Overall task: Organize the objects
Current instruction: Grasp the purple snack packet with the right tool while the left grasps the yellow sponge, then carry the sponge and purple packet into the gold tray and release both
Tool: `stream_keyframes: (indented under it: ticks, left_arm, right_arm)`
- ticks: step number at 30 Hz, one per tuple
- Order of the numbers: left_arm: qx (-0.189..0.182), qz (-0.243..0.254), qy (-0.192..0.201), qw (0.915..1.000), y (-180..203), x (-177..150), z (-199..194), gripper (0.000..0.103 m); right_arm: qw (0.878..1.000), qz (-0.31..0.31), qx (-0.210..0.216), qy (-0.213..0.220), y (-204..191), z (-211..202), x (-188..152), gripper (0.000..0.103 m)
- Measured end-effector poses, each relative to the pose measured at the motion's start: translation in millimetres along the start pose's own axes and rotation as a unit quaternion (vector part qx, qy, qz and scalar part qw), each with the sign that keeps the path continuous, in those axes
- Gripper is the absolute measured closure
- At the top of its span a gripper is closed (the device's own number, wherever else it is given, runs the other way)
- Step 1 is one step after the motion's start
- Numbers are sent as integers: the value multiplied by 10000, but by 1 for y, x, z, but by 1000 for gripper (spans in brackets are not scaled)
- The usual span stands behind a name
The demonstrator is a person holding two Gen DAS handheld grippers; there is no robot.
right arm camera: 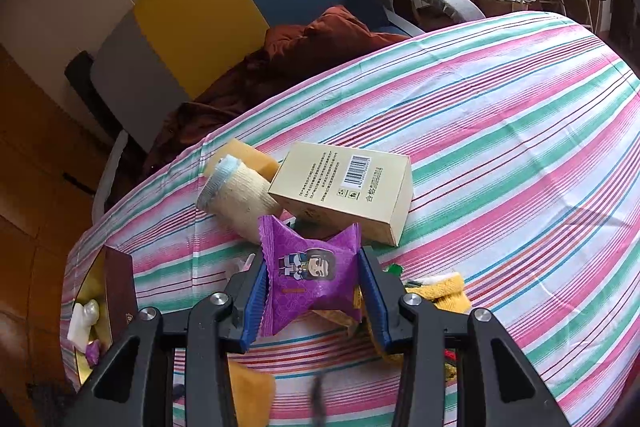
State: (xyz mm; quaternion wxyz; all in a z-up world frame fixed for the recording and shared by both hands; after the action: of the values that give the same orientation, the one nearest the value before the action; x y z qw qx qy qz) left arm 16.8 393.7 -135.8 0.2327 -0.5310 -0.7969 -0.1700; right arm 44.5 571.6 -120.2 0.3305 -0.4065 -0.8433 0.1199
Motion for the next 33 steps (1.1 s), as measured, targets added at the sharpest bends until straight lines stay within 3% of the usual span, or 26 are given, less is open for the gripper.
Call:
stream_keyframes:
  ticks: [4, 7, 9, 12, 15, 20, 24, 26, 27, 33]
  left_arm:
    - [164, -193, 143, 9996, -12, 5, -14, 13]
    - [78, -450, 116, 9989, -19, 13, -10, 13]
    - [-81, -819, 29, 9966, -28, 17, -1, 13]
    - [-217, -1652, -183, 9858, -47, 16, 12, 13]
    - [14, -1495, -168, 9886, -48, 15, 12, 13]
    - [96, -985, -96, 9950, -23, 26, 16, 13]
    - [166, -848, -220, 9960, -12, 31, 32, 13]
    - [272, -734, -230, 9967, -9, 31, 41, 25]
    - [340, -683, -315, 9966, -9, 28, 47, 44]
    - [334, -720, -183, 9967, -15, 20, 41, 47]
  right_arm:
    - [10000, -40, 53, 23, -3, -1, 1, 60]
    - [9998, -115, 128, 70, -7, -3, 1, 60]
    - [9998, -133, 135, 114, -8, -5, 3, 60]
    - [9998, -95, 111, 150, -5, -6, 4, 60]
    - [9997, -169, 81, 154, -7, -6, 4, 60]
    - [9997, -210, -1, 147, -8, -6, 3, 60]
    - [9996, -260, -69, 116, -8, -4, 2, 60]
    - [9994, -308, -96, 90, -8, -2, 1, 60]
    - [9994, -322, -95, 80, -9, -2, 1, 60]
    - [9990, -407, -65, 169, -13, -5, 2, 60]
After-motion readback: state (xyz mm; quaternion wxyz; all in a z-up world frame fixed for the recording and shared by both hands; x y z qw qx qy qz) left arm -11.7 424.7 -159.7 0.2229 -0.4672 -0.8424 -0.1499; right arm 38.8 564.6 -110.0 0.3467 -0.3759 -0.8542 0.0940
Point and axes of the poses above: each gripper's, at about its wrist camera, not at the fingertips, and z roughly the way its jaws point, y to its right, x to its top, the point moved 8 cm from there along z, roughly the way its jaws point, and after that the axes turned 5 degrees about x, right-handed, at the moved point
